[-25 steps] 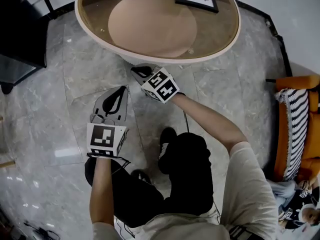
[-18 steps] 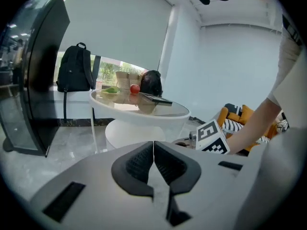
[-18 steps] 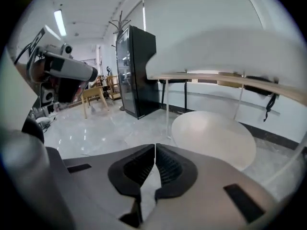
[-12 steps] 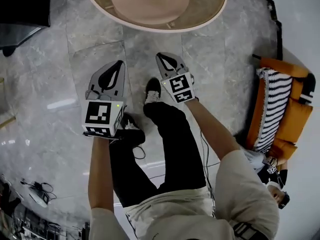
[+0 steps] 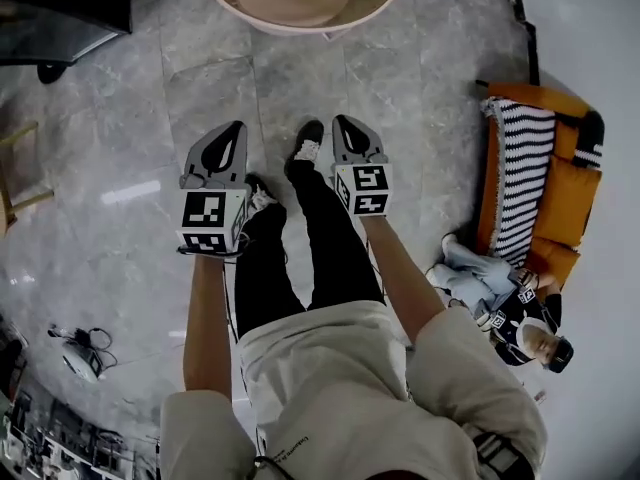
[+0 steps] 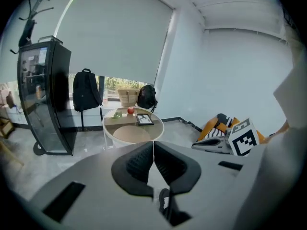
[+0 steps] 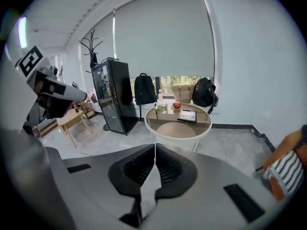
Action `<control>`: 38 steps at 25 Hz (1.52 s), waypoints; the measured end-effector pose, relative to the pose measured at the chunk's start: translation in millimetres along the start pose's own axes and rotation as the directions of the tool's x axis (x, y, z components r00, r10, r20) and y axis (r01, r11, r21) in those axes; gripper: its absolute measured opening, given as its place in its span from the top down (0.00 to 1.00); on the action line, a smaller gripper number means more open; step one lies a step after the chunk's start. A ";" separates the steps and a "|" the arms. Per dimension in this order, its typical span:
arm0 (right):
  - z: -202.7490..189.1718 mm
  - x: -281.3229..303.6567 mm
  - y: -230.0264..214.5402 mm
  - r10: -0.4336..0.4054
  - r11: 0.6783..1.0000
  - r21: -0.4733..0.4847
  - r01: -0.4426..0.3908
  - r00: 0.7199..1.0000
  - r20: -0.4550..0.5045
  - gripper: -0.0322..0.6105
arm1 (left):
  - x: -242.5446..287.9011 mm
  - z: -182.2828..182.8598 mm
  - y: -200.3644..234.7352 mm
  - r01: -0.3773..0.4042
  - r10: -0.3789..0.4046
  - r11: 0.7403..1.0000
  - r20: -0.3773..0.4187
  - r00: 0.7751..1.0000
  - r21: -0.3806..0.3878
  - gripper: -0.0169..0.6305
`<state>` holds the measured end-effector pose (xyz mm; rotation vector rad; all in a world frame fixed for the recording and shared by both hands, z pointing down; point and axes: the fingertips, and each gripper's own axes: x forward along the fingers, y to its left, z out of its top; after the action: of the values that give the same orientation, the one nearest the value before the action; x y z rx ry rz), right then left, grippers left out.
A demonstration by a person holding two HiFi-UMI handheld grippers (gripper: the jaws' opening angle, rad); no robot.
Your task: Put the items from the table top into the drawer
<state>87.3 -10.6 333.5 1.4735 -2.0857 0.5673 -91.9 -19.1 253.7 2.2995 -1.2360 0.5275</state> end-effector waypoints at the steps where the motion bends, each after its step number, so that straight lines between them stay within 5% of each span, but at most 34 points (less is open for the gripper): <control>1: 12.9 -22.6 4.6 0.009 1.000 0.021 -0.009 1.000 -0.002 0.89 | -16.8 10.9 -14.8 0.001 -0.001 1.000 -0.005 1.000 0.005 0.94; 4: 49.0 -80.3 21.9 0.051 0.995 0.086 -0.050 0.999 -0.016 0.89 | -56.5 39.3 -56.4 0.021 -0.021 1.000 -0.023 1.000 0.010 0.94; 9: 78.0 -177.6 46.0 0.124 0.990 0.062 -0.125 0.992 0.012 0.89 | -111.7 52.8 -151.1 0.057 -0.055 0.997 -0.054 0.997 0.049 0.94; 14: 77.3 -263.5 49.6 0.172 0.982 0.070 -0.176 0.983 0.066 0.89 | -160.7 48.6 -212.0 -0.052 0.053 0.998 0.024 0.998 -0.038 0.94; 20: 42.4 -333.3 13.5 0.116 0.987 0.100 -0.129 0.985 0.128 0.89 | -194.4 32.5 -278.5 -0.120 0.119 0.993 0.059 0.991 0.016 0.94; 27: 33.5 -383.0 0.8 0.113 0.978 0.151 -0.142 0.976 0.188 0.89 | -208.8 21.7 -314.8 -0.136 0.134 0.989 0.058 0.989 0.048 0.94; 38: 21.8 -410.3 3.9 0.113 0.994 -0.015 -0.113 0.975 0.192 0.89 | -207.4 21.2 -347.6 -0.091 0.086 0.995 0.092 0.992 0.049 0.94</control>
<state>191.9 276.4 58.7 1.4652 -2.3307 0.4784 97.3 274.0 47.4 2.3437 -1.3883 0.4981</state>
